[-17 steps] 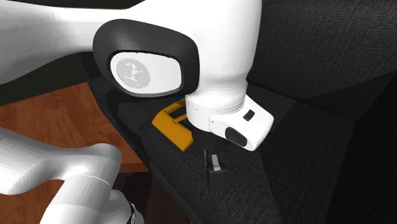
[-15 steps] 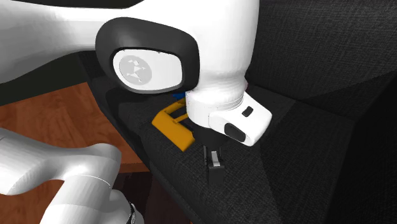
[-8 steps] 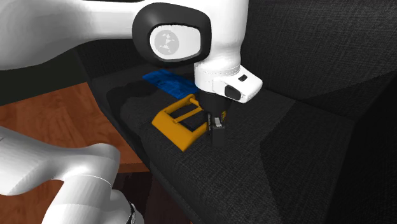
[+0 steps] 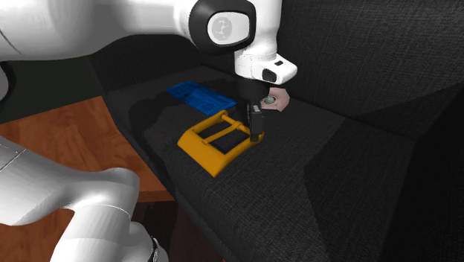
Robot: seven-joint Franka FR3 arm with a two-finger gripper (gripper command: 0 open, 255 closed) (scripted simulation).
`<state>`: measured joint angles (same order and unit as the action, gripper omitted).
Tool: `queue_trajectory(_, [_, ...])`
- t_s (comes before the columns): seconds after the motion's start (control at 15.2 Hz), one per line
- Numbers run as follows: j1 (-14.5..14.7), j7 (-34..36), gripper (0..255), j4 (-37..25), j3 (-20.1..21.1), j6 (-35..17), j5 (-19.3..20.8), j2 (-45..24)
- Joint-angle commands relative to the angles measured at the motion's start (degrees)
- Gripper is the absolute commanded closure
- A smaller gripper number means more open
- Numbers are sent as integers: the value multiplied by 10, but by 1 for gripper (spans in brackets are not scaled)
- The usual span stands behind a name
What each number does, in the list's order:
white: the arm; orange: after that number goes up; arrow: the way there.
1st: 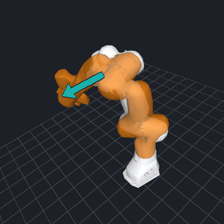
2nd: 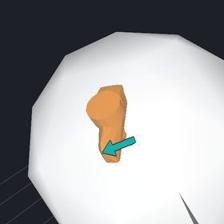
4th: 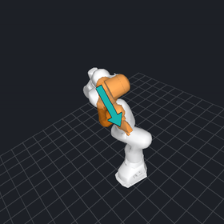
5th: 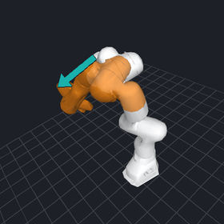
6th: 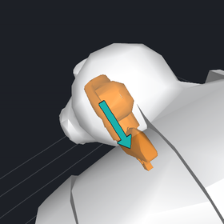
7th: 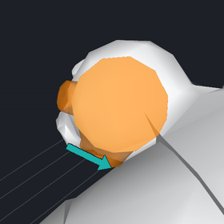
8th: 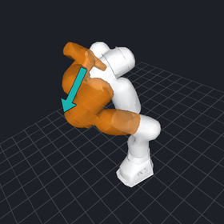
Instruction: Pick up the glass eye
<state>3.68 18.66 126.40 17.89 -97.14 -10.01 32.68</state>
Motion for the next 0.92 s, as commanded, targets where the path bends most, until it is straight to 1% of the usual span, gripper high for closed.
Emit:
queue_trajectory(0.0, [2,33,0,-22,28,-8,-2,-27])
queue_trajectory(0.26, [2,100,0,-85,82,-15,9,-91])
queue_trajectory(0.46, [0,155,0,-140,124,-16,29,-147])
queue_trajectory(0.66, [1,214,0,-203,167,-12,62,-212])
queue_trajectory(0.86, [10,279,0,-275,207,-1,110,-289])
